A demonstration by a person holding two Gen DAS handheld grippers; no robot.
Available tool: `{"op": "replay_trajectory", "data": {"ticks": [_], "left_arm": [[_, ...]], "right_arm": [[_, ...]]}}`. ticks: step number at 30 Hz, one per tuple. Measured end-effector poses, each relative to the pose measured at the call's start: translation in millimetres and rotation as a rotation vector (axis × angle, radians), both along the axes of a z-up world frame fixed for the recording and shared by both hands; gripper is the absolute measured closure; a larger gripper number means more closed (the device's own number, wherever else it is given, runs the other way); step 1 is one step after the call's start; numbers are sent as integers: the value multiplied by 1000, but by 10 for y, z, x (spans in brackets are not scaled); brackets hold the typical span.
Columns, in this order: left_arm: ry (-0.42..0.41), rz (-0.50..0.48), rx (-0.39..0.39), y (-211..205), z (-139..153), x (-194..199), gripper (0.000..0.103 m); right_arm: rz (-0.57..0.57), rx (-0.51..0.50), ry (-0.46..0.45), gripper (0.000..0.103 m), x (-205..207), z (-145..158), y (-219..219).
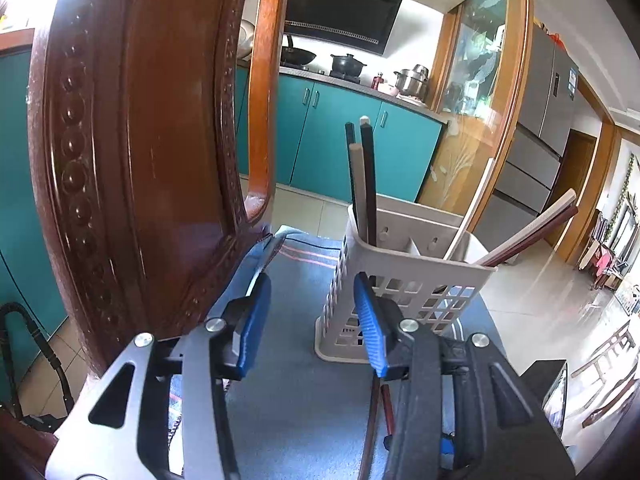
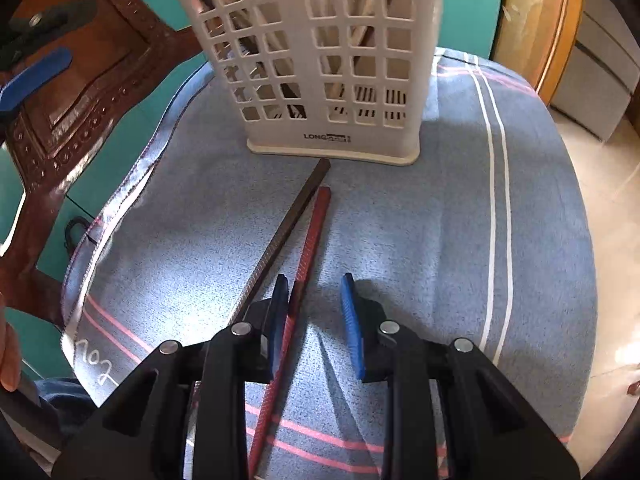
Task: Organize utensils
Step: 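Close the right tool on the red chopstick while the left tool pinches the dark brown one, then lift both chopsticks into the white basket and open both tools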
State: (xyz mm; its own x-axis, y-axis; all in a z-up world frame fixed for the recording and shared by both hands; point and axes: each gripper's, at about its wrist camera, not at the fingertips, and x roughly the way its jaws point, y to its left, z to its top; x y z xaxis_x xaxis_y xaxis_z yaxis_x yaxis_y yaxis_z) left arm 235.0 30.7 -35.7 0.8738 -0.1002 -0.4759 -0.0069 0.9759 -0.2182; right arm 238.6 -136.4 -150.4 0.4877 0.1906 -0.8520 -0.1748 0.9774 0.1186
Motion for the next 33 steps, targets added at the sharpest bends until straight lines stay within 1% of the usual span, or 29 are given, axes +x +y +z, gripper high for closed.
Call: {"op": "replay_trajectory", "data": {"ticks": [2,4,6,7,10,12,14,16,18,19,23,24,25,26,27,28,29,30,33], "left_arm": [[5,-1,5,-8,-23,2,59],[11,-3,12,-24,-48,-2,59],[21,-7,19,-37,-72,11,59],[28,-10,21,-47,-82,14,59],[99,-66,22,-119,-193,113,59],[181,-134,2,-211,-336,221,59],[256,-184,-4,-319,-478,325,59],[332,-237,5,-472,-639,429,59],[375,-270,27,-595,-743,493,59],[401,-286,55,-685,-817,532,59],[471,-296,124,-857,-1044,642,59],[481,-297,131,-877,-1080,661,59],[472,-295,144,-901,-1091,679,59],[468,-292,170,-936,-1095,685,59],[463,-290,186,-956,-1095,677,63],[461,-279,200,-963,-1092,673,75],[461,-256,211,-948,-1086,670,81],[466,-245,206,-921,-1080,672,85],[480,-241,155,-822,-1072,696,85]], "right_arm": [[8,-24,-13,76,-6,-27,75],[-11,-12,-11,93,7,-38,53],[-31,9,-3,95,17,-40,-12],[-49,19,0,95,17,-35,-64],[-136,18,-8,96,11,-17,-256],[-205,29,1,96,20,-24,-423],[-225,54,14,96,29,-29,-537],[-238,72,16,94,18,-6,-643],[-261,82,7,94,2,29,-761],[-266,84,2,93,2,42,-794],[-291,68,-26,93,-47,119,-958],[-295,67,-31,93,-55,135,-998],[-300,69,-35,92,-63,148,-1032],[-307,71,-38,91,-62,156,-1064],[-309,74,-39,86,-66,160,-1069],[-309,78,-40,84,-61,160,-1066],[-302,85,-40,83,-49,165,-1062],[-294,86,-41,82,-32,172,-1050],[-249,71,-42,76,19,179,-936]]}}
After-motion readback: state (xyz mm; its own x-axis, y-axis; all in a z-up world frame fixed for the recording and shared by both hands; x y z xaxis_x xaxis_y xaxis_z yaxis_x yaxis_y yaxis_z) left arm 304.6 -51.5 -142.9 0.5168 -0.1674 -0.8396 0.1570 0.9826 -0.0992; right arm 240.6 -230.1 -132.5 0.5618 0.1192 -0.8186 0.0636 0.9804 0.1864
